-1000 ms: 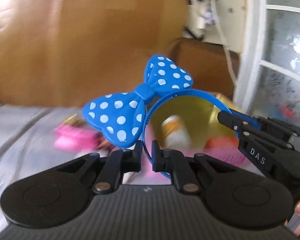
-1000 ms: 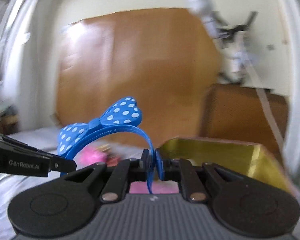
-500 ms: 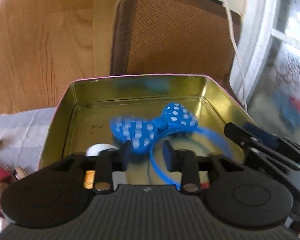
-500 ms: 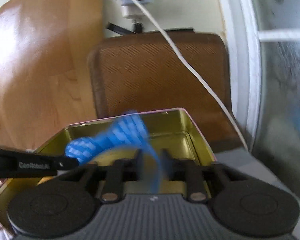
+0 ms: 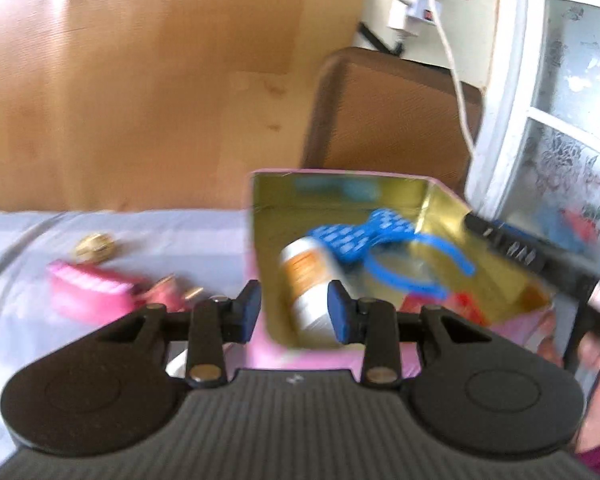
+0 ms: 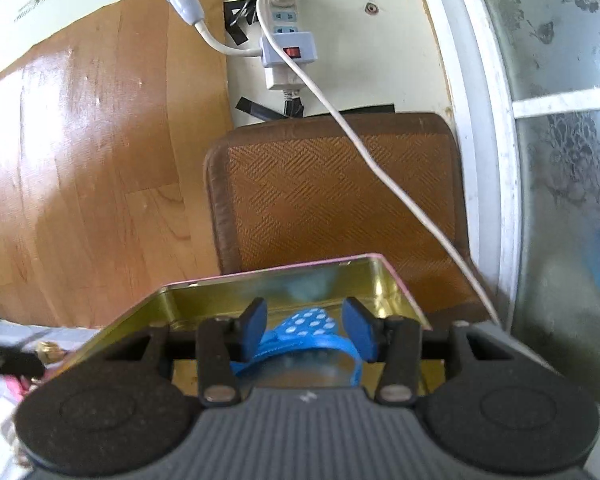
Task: Organize rigid objects
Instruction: 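Grasp the pink wallet with the right tool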
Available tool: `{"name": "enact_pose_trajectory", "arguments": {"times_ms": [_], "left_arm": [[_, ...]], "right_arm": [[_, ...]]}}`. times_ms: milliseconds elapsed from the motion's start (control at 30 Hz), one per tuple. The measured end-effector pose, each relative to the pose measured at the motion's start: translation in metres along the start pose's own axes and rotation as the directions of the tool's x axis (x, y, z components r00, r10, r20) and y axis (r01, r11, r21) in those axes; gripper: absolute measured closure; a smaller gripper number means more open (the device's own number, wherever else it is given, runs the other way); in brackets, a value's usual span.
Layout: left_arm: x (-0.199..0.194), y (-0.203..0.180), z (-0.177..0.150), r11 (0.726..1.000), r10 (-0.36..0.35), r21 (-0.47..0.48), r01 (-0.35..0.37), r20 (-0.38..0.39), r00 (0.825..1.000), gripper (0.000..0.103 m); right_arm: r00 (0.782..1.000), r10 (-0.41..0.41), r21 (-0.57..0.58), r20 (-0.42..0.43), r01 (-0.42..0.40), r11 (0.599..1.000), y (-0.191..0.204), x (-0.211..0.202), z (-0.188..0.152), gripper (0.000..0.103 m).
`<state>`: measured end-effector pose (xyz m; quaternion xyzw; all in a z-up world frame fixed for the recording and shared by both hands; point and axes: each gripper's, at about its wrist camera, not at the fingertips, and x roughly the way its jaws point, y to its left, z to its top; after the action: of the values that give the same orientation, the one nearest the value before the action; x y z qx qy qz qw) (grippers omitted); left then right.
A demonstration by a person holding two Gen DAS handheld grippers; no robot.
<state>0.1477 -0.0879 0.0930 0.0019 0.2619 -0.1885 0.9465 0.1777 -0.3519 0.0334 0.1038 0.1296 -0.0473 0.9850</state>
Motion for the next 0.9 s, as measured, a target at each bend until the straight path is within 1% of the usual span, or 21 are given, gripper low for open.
{"name": "enact_pose_trajectory", "arguments": {"times_ms": [133,233,300,367,433,500,600,667,700,733,767,800,833,867,900], "left_arm": [[-0.025,0.037,-0.028,0.997,0.067,-0.032,-0.068,-0.026,0.997,0.065],[-0.040,0.070,-0.049,0.988,0.139,-0.058,-0.142,-0.052,0.989,0.065],[-0.047,0.093,-0.061,0.978,0.189,-0.074,-0.194,-0.070,0.980,0.065],[-0.053,0.112,-0.071,0.964,0.252,-0.072,-0.258,-0.082,0.964,0.065],[-0.058,0.130,-0.080,0.948,0.304,-0.073,-0.311,-0.088,0.949,0.065],[-0.061,0.152,-0.087,0.933,0.339,-0.091,-0.348,-0.100,0.935,0.065],[-0.062,0.178,-0.094,0.913,0.381,-0.119,-0.391,-0.095,0.920,0.063],[-0.061,0.194,-0.101,0.903,0.383,-0.165,-0.396,-0.103,0.918,0.063],[-0.065,0.200,-0.104,0.907,0.361,-0.204,-0.369,-0.075,0.929,0.062],[-0.070,0.200,-0.105,0.909,0.344,-0.225,-0.351,-0.068,0.936,0.059],[-0.071,0.200,-0.106,0.908,0.343,-0.231,-0.348,-0.065,0.937,0.059],[-0.072,0.199,-0.106,0.910,0.339,-0.232,-0.343,-0.060,0.939,0.058],[-0.072,0.198,-0.106,0.917,0.323,-0.232,-0.325,-0.051,0.945,0.056],[-0.073,0.198,-0.109,0.922,0.307,-0.233,-0.308,-0.041,0.951,0.056],[-0.074,0.198,-0.109,0.926,0.297,-0.234,-0.296,-0.032,0.954,0.056]], "right_arm": [[0.998,0.055,-0.004,0.015,-0.055,0.998,0.021,-0.031,-0.007,0.059],[0.992,0.123,-0.014,0.008,-0.123,0.992,0.045,-0.061,-0.017,0.059],[0.986,0.167,-0.032,-0.006,-0.167,0.985,0.063,-0.075,-0.024,0.059],[0.976,0.214,-0.066,-0.030,-0.215,0.974,0.085,-0.088,-0.032,0.059],[0.963,0.262,-0.110,-0.066,-0.268,0.957,0.110,-0.095,-0.039,0.059],[0.948,0.298,-0.148,-0.109,-0.312,0.939,0.135,-0.095,-0.046,0.059],[0.909,0.372,-0.162,-0.189,-0.402,0.901,0.171,-0.082,-0.052,0.059],[0.887,0.395,-0.161,-0.238,-0.437,0.885,0.196,-0.064,-0.051,0.061],[0.878,0.402,-0.158,-0.260,-0.449,0.879,0.206,-0.054,-0.049,0.061],[0.868,0.412,-0.162,-0.277,-0.465,0.870,0.218,-0.041,-0.045,0.061],[0.866,0.414,-0.196,-0.279,-0.473,0.859,0.232,-0.029,-0.041,0.059],[0.877,0.396,-0.249,-0.271,-0.462,0.851,0.245,-0.017,-0.038,0.058],[0.888,0.370,-0.297,-0.273,-0.444,0.846,0.256,-0.003,-0.036,0.054],[0.885,0.351,-0.334,-0.307,-0.445,0.831,0.269,0.017,-0.033,0.047],[0.870,0.336,-0.352,-0.361,-0.461,0.815,0.279,0.038,-0.031,0.043]]}}
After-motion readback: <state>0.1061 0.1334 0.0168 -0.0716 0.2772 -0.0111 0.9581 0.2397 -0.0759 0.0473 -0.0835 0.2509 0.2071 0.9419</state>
